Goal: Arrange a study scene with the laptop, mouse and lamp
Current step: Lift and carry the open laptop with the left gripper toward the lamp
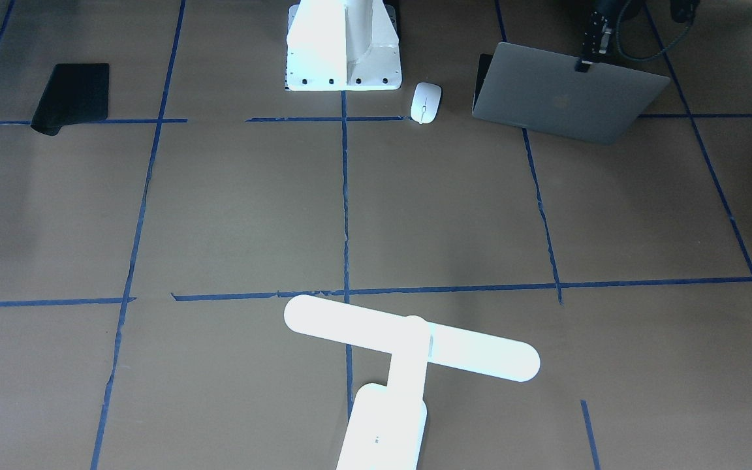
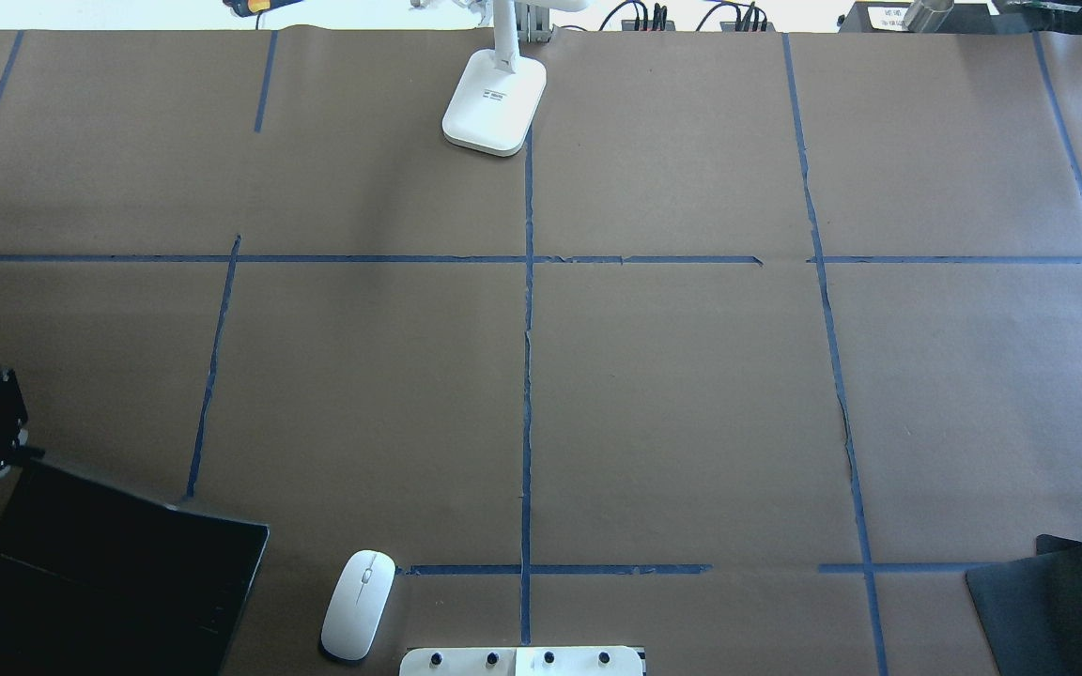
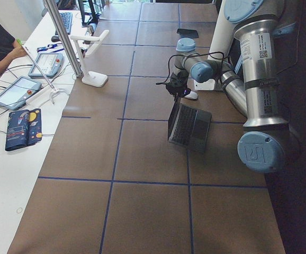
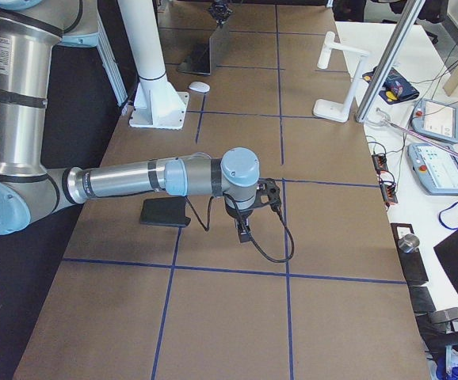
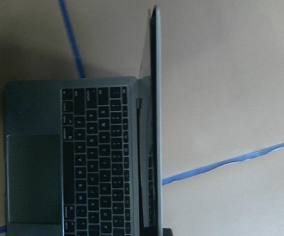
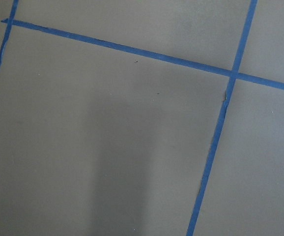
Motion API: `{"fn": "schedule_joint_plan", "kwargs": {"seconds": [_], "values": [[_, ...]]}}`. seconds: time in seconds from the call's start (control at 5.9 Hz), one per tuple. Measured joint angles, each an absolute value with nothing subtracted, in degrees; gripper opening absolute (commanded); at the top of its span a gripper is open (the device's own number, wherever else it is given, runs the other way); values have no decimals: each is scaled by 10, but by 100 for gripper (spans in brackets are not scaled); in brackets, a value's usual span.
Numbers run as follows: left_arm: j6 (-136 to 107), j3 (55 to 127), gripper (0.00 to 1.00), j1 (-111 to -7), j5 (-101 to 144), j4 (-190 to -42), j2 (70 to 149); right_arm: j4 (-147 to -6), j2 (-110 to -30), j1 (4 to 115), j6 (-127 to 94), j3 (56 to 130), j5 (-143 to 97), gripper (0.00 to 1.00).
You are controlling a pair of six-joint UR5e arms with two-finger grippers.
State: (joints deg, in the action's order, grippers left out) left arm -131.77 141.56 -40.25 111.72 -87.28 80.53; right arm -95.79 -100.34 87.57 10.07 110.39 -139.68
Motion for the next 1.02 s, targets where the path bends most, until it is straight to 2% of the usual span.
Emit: {"fn": "schedule_joint_plan", "kwargs": {"seconds": [0.34, 0.68, 1.02], "values": [[-1286, 1333, 0, -443, 1120, -820, 946, -958, -1004, 870, 100, 1102, -1397, 100], [-1283, 1202, 0, -467, 1121, -734, 1146, -958, -1004, 865, 100, 1097, -1399, 100], [-1312, 1096, 0, -470, 1122, -717, 1274, -958, -1003, 862, 100, 1087, -1414, 100]]}}
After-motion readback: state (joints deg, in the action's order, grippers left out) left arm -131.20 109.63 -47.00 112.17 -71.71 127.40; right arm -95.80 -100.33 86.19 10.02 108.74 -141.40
